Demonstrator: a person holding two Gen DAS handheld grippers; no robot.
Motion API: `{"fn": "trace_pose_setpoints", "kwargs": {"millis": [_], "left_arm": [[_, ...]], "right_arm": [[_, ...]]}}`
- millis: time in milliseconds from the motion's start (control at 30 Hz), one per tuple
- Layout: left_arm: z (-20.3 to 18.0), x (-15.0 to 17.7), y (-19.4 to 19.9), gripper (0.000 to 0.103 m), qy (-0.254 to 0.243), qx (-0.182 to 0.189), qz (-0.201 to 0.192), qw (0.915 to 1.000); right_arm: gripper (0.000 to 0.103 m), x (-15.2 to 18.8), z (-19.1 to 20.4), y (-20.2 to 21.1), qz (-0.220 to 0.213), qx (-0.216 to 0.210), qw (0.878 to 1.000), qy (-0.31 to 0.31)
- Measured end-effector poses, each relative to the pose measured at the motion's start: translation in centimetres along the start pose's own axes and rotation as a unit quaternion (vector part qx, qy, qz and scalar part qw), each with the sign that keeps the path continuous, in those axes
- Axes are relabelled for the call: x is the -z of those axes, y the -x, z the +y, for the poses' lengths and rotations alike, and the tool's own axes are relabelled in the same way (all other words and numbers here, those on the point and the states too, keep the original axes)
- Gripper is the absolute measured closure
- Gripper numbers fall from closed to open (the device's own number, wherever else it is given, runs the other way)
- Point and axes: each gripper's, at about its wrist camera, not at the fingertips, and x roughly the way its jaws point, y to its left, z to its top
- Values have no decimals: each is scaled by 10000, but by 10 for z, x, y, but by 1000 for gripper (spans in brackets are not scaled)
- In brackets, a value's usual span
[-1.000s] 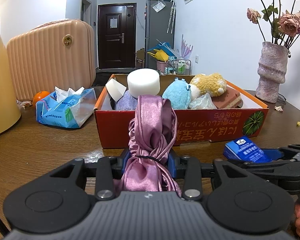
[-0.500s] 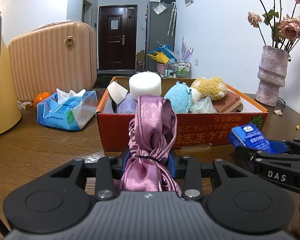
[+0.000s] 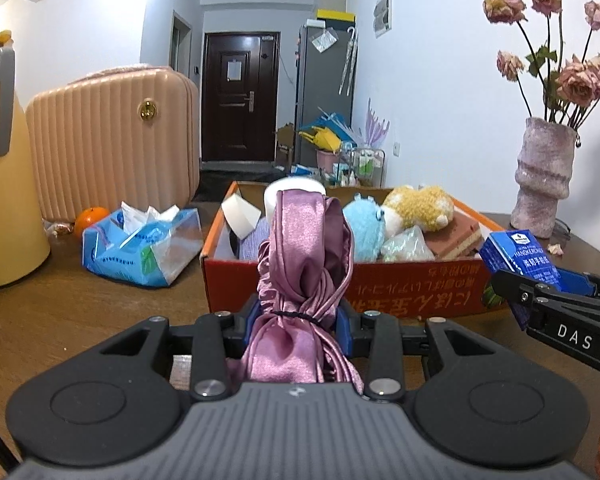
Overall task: Organize soft objects
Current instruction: 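Carry the pink bow and blue tissue pack together over the box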
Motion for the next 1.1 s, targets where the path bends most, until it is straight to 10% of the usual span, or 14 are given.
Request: {"fn": "trace_pose_setpoints", "kwargs": {"millis": [1100], "left_arm": [[-16,-49,-51,65,480,-302,-650,9963]], "right_arm": [[52,-27,21,-61,-818,168,9964,109]]}}
